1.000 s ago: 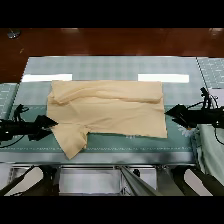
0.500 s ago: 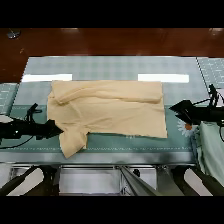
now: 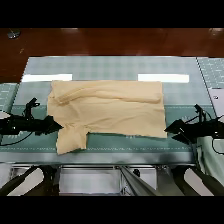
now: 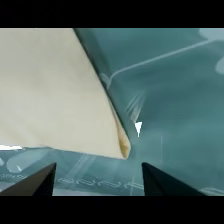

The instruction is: Fold the shirts.

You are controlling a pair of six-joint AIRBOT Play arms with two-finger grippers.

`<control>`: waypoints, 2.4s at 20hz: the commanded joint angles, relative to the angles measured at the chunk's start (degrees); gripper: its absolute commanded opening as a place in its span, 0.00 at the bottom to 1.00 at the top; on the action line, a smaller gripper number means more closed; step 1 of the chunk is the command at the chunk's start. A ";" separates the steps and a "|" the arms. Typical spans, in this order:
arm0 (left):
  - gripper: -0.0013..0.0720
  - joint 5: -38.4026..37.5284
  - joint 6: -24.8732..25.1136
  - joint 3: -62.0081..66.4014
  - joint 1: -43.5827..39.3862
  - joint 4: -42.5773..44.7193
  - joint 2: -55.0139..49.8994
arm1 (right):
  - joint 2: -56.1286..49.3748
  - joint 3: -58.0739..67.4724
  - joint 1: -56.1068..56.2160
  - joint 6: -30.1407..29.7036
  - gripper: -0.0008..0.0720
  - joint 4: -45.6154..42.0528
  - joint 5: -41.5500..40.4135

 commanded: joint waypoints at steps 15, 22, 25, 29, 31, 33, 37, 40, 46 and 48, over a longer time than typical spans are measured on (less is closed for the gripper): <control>0.04 -1.62 -0.13 4.15 0.48 -0.24 0.04 | -14.21 9.70 11.91 -3.32 0.06 6.99 -4.94; 0.04 5.44 -6.67 19.63 -0.46 -1.81 -3.76 | -16.13 28.39 9.40 -1.46 0.06 10.25 -5.20; 0.04 8.76 -7.78 27.43 -4.33 -4.90 -11.52 | -22.21 34.93 11.45 -0.96 0.06 10.29 -7.26; 0.04 9.60 -10.75 38.88 -6.80 -4.90 -22.56 | -31.58 43.93 11.67 0.31 0.06 10.67 -8.52; 0.04 9.86 -12.81 42.60 -6.93 -4.90 -26.82 | -35.65 47.84 11.65 0.37 0.06 11.76 -8.83; 0.04 9.77 -13.73 45.31 -6.93 -4.90 -30.58 | -39.41 51.21 12.07 0.50 0.06 13.62 -8.98; 0.04 10.27 -13.68 46.56 -7.45 -5.14 -34.45 | -45.97 56.72 14.23 0.61 0.06 14.97 -8.48; 0.97 7.80 -12.87 47.98 -6.88 -4.42 -34.67 | -46.84 58.95 12.81 1.95 0.88 14.84 -7.67; 0.98 -7.04 -14.69 54.88 2.34 5.90 -32.09 | -45.11 59.65 5.29 4.87 0.86 2.91 2.29; 0.98 -6.19 -13.79 52.28 2.86 5.88 -29.40 | -45.40 57.29 5.99 4.85 0.86 1.40 2.19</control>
